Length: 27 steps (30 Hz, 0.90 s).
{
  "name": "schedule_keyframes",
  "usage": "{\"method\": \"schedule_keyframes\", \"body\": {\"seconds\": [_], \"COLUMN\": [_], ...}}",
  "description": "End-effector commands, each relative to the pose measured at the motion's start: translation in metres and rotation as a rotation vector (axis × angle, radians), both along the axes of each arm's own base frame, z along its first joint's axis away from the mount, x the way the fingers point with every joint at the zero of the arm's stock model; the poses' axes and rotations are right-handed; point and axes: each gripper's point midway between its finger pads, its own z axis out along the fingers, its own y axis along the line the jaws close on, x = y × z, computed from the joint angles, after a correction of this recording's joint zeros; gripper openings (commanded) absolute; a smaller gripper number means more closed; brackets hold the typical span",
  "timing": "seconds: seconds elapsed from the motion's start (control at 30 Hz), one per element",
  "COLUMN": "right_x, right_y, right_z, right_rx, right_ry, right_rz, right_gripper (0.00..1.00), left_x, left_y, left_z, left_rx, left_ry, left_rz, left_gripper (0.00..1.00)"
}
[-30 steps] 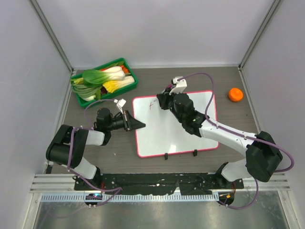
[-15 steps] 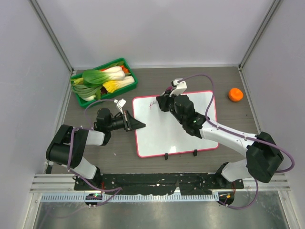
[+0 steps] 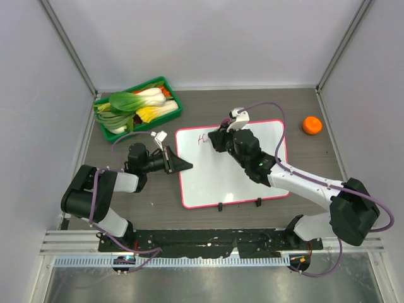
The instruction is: Write a sentence on the whiteboard
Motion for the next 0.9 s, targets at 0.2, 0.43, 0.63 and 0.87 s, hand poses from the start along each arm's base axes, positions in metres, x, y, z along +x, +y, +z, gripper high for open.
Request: {"method": "schedule_keyframes", "body": {"seconds": [0.2, 0.43, 0.63, 0.87], "right_x": [-0.01, -0.01, -0.006, 0.008], "right_y": [-0.009, -0.001, -0.006, -0.014], "right_z": [-0.007, 0.033, 0.056, 0.05], "right_rx": [-0.01, 0.094, 0.131, 0.078], "right_ry": [0.026, -0.027, -0.072, -0.082], "right_rz": [0.003, 0.032, 0.0, -0.066], "right_gripper": [0.01, 0.01, 0.01, 0.01], "left_x": [-0.003, -0.003, -0.003, -0.003], "left_y": [0.007, 0.007, 0.007, 0.007], "left_z": [-0.045, -0.046, -0.045, -0.045], "left_rx": [0.126, 0.126, 0.126, 0.126], "left_ry": [0.062, 0.065, 0.064, 0.063], "left_rz": [0.049, 0.047, 0.046, 0.047], "left_gripper": [0.0, 0.0, 0.0, 0.0]}}
